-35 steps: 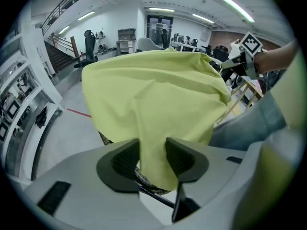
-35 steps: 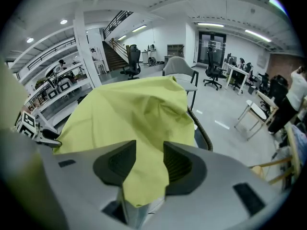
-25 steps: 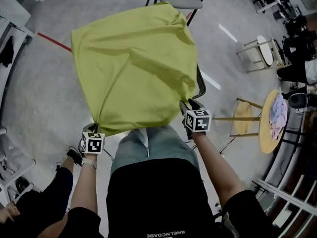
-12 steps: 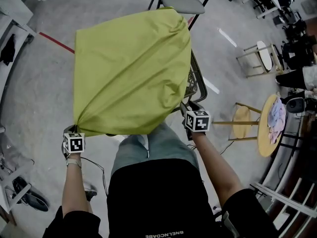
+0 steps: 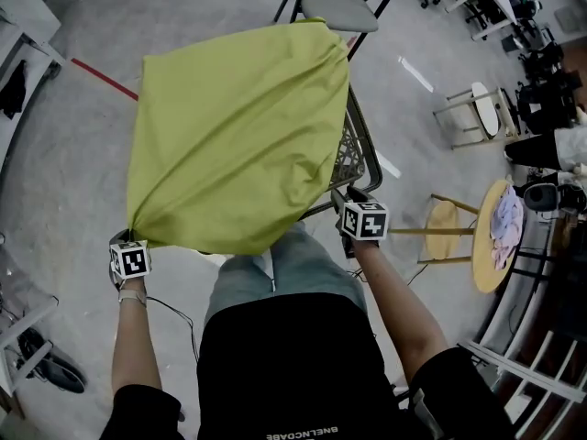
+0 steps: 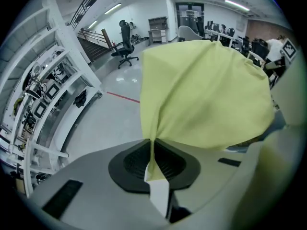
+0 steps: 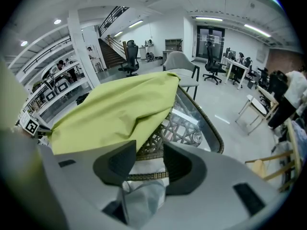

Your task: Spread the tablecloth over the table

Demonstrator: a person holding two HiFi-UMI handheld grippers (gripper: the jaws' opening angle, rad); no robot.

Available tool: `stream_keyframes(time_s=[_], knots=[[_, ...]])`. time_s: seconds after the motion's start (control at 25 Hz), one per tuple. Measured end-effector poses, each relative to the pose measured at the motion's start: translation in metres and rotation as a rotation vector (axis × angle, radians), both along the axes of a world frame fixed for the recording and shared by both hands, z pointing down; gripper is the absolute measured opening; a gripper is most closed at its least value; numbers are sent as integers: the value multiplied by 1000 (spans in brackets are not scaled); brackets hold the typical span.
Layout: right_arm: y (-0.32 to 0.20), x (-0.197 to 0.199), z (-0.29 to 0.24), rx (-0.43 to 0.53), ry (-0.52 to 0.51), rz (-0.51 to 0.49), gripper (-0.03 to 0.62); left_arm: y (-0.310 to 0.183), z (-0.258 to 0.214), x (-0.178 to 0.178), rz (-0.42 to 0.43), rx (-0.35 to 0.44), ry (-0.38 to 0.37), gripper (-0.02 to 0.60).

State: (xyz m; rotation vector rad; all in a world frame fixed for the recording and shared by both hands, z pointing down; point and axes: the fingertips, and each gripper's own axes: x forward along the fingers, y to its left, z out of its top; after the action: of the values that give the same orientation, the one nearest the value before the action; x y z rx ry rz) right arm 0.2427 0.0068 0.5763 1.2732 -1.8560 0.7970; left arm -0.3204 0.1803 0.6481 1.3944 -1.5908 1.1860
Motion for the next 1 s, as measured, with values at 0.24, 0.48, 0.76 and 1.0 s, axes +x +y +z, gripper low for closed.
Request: stream_keyframes(time_s=[0.24, 0.48, 0.76, 1.0], knots=[[-17, 0, 10, -58, -102, 90, 172, 18, -8, 32, -1, 16, 57, 132], [-41, 0, 33, -134, -224, 167, 175, 38, -22, 76, -1, 22, 86, 133], [-53, -21, 51, -232, -361, 152, 178, 42, -24, 142, -13, 1, 115, 137], [-51, -42, 70, -359, -479, 188, 168, 15, -36, 198, 24, 57, 168, 146]])
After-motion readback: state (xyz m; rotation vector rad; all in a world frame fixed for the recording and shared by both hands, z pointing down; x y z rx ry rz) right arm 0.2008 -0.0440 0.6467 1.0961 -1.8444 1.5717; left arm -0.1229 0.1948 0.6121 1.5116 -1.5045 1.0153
